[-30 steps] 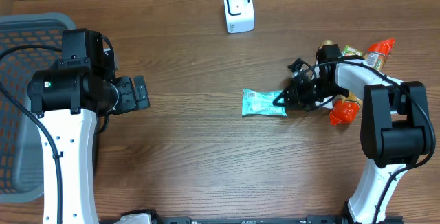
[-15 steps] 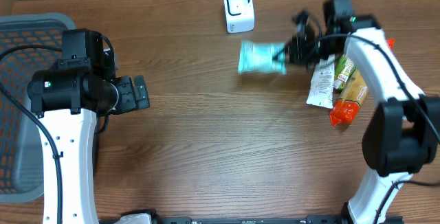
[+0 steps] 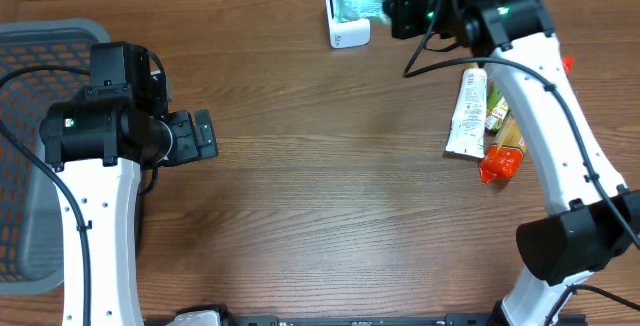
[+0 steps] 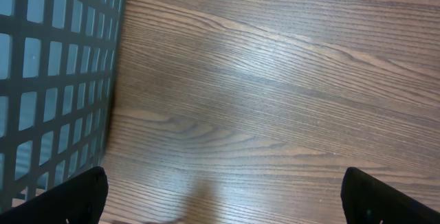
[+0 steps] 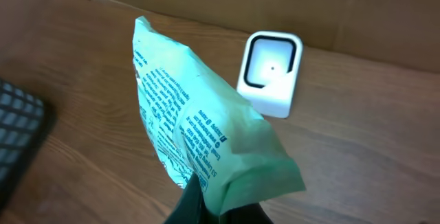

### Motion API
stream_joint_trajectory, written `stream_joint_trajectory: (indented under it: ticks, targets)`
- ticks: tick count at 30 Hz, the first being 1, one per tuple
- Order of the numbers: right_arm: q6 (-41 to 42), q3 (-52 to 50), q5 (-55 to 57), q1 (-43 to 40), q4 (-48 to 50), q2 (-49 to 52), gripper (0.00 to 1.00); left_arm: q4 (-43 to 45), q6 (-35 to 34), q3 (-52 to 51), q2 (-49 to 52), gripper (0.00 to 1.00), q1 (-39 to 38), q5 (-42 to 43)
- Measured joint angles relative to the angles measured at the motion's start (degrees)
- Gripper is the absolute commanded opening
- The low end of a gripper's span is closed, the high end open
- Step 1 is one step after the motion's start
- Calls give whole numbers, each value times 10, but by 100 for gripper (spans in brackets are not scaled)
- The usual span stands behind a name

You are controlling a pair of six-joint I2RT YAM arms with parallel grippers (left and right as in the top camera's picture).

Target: Scan the item barcode

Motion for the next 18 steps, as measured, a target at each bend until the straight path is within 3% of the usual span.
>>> stream_joint_trajectory:
  ticks: [12,18]
  targets:
    - [-79,0,130,12,31,2,4,0,0,0,0,100,0,0]
    - [-203,0,274,48,132,31,4,0,0,0,0,100,0,0]
